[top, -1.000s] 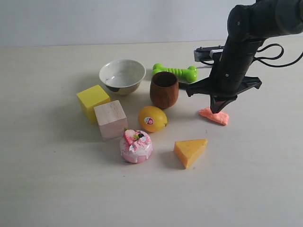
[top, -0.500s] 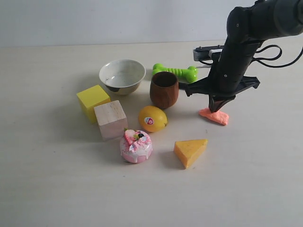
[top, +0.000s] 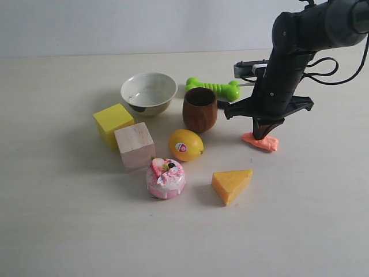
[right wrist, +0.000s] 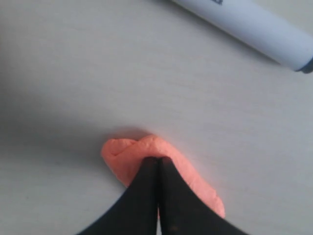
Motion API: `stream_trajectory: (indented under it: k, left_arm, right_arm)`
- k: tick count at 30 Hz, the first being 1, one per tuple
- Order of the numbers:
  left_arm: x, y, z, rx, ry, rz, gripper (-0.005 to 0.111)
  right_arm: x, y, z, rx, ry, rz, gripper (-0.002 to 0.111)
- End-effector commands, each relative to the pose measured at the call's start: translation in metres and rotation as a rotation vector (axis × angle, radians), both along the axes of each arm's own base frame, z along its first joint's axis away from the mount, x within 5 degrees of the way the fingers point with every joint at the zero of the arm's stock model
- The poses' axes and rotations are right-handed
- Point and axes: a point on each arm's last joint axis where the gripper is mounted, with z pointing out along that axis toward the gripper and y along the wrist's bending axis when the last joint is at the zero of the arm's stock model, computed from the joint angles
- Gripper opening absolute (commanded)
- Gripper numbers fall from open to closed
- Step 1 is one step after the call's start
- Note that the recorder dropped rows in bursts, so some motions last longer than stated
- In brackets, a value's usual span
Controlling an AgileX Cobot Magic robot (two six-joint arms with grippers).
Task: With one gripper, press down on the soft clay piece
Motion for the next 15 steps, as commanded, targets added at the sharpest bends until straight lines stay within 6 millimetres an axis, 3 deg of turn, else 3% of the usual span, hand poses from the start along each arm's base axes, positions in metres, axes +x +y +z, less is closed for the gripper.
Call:
stream_trajectory:
  k: [1, 9, 15]
  left_arm:
    - [0.000, 0.000, 0.002, -0.006, -0.017, -0.003, 0.000]
    - [0.000, 0.000, 0.002, -0.006, -0.017, -0.003, 0.000]
    - [0.000, 0.000, 0.002, -0.006, -0.017, -0.003, 0.000]
  right_arm:
    - [-0.010, -0.004, -0.051, -0.043, 0.117, 0.012, 0.000]
    - [-0.015, -0.005, -0.074, -0.059, 0.169, 0.013, 0.000]
    - [-0.015, -0.005, -0.075, -0.058, 0.169, 0.011, 0.000]
